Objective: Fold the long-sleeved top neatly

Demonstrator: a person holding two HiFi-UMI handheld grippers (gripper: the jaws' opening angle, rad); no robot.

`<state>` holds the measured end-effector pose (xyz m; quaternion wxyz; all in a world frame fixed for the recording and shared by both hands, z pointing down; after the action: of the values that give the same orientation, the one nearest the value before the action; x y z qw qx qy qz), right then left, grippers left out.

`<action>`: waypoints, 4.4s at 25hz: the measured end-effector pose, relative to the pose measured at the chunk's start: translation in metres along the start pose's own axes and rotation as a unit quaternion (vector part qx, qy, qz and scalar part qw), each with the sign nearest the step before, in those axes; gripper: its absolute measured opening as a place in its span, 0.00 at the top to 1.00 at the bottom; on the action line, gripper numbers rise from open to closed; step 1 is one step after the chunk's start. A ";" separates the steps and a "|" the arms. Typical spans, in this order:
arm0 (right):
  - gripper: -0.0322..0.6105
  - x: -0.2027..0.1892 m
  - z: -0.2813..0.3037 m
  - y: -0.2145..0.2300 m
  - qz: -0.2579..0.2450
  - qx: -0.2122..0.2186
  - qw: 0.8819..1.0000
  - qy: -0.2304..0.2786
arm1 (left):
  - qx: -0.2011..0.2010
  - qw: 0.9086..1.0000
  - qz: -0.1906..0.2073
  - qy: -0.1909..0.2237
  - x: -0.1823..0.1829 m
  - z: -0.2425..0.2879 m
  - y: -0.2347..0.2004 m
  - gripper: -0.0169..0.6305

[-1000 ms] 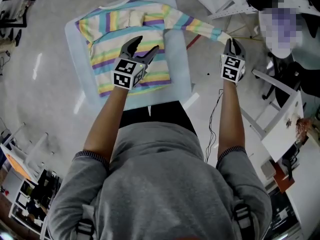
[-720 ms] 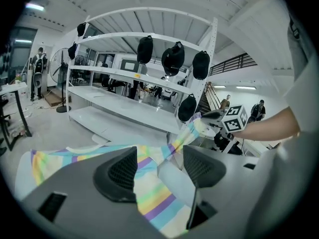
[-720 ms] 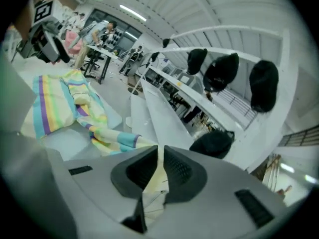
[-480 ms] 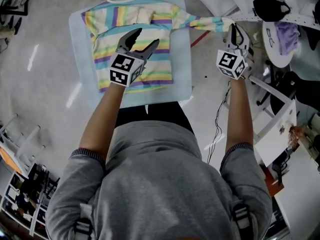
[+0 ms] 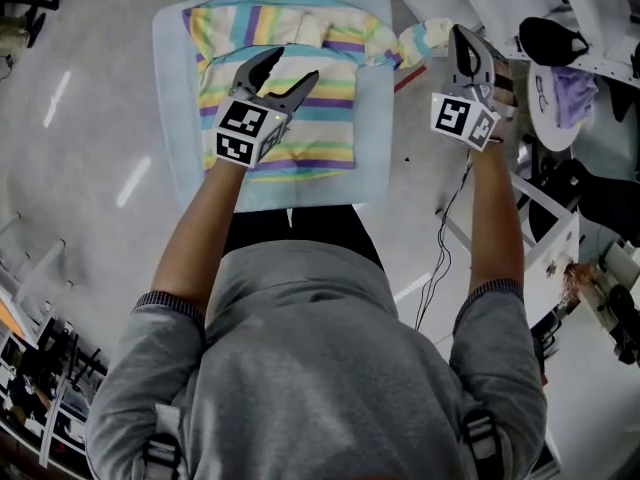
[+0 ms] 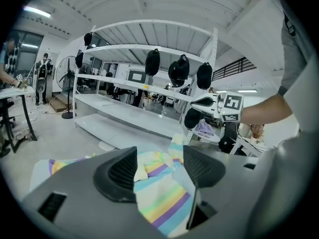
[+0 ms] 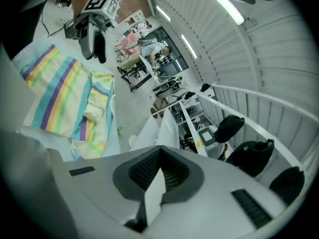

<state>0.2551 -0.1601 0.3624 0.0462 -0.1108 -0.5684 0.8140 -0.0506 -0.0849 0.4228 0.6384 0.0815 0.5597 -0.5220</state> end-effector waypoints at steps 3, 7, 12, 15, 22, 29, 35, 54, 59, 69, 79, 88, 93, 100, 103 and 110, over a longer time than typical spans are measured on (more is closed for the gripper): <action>0.94 0.013 0.008 0.005 0.025 0.005 1.000 0.003 | 0.005 1.000 -0.004 0.006 -0.002 -0.008 -0.010 0.51; 0.94 0.019 0.012 0.000 0.068 0.019 0.998 -0.007 | 0.011 1.000 -0.010 0.000 -0.005 -0.019 -0.019 0.50; 0.88 0.010 0.010 -0.015 0.191 0.054 0.980 -0.035 | 0.010 1.000 -0.010 -0.006 -0.008 -0.025 -0.025 0.50; 0.83 -0.002 0.008 -0.030 0.286 0.078 0.953 -0.059 | 0.012 1.000 -0.010 -0.012 -0.010 -0.025 -0.026 0.50; 0.69 -0.022 0.004 -0.081 0.455 0.118 0.877 -0.098 | 0.003 1.000 -0.002 -0.022 -0.015 -0.014 -0.022 0.50; 0.56 -0.024 0.015 -0.120 0.582 0.131 0.794 -0.117 | -0.003 1.000 0.003 -0.029 -0.018 0.003 -0.017 0.50; 0.53 -0.030 0.041 -0.158 0.655 0.145 0.727 -0.144 | -0.004 0.999 -0.002 -0.042 -0.026 0.015 -0.016 0.50; 0.73 -0.046 0.113 -0.232 0.664 0.190 0.683 -0.237 | 0.011 0.997 -0.034 -0.068 -0.049 0.043 -0.044 0.50; 0.89 -0.041 0.100 -0.217 0.672 0.162 0.686 -0.225 | 0.013 0.997 -0.035 -0.065 -0.046 0.039 -0.052 0.50; 0.89 0.030 0.034 -0.165 0.702 0.094 0.691 -0.144 | 0.006 0.998 -0.031 -0.062 -0.040 0.030 -0.055 0.50; 0.85 0.114 0.012 -0.210 0.689 0.176 0.692 -0.122 | 0.007 0.997 -0.031 -0.069 -0.055 0.014 -0.055 0.50; 0.63 0.075 0.009 -0.212 0.679 0.174 0.700 -0.137 | 0.007 0.997 -0.030 -0.069 -0.056 0.014 -0.056 0.51; 0.60 0.009 0.028 -0.195 0.681 0.134 0.702 -0.158 | 0.004 0.997 -0.028 -0.068 -0.052 0.026 -0.051 0.50; 0.55 -0.036 0.056 -0.193 0.679 0.126 0.698 -0.187 | -0.005 0.997 -0.027 -0.068 -0.048 0.056 -0.039 0.50; 0.51 -0.044 0.066 -0.204 0.681 0.141 0.689 -0.204 | -0.013 0.997 -0.025 -0.072 -0.049 0.072 -0.031 0.50; 0.45 -0.062 0.089 -0.237 0.708 0.184 0.647 -0.215 | -0.014 0.997 -0.026 -0.077 -0.051 0.084 -0.025 0.50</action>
<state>0.2825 -0.1716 0.6210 -0.6486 -0.2906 -0.1494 0.6875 -0.0076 -0.1245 0.5060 0.6667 0.0174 0.5182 -0.5354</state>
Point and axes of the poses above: the fingertips, and each gripper's own axes: z forward along the fingers, y to its right, x out of its top, the point moved 9 cm from there along -z, backward along the fingers, and after that the axes turned 14 degrees about -z, right-handed, at the moved point
